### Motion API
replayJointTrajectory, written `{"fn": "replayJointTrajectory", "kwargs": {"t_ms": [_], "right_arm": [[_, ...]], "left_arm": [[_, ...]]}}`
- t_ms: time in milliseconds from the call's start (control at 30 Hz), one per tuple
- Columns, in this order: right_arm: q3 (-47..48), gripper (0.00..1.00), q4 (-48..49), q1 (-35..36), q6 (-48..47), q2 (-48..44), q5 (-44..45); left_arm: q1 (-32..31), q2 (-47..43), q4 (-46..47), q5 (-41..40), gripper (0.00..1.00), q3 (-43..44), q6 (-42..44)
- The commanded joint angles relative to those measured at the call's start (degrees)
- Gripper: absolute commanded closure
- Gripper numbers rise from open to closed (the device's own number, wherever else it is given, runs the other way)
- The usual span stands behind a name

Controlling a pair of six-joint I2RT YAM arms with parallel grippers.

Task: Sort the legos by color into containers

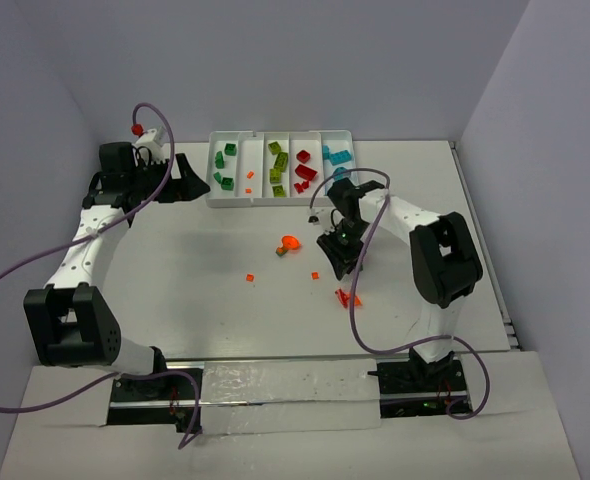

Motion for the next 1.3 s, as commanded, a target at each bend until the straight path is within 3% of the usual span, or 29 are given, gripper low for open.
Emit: {"fn": "replayJointTrajectory", "kwargs": {"t_ms": [0,333,1267], "right_arm": [[0.71,0.53,-1.25,-0.21,-1.0,-4.78,2.38],[-9.35,0.54,-3.18,-0.04,0.49,-13.31,6.62],[-9.26,0.58,0.16,3.65,2.51,-3.92,6.36]], "left_arm": [[-0.29,-0.54,0.24,-0.71,0.02,3.08,0.91],[-0.28,-1.33,0.92,-0.94,0.03,2.42,0.61],[-0.29,-0.54,1.18,-0.93,0.02,2.26,0.61]]}}
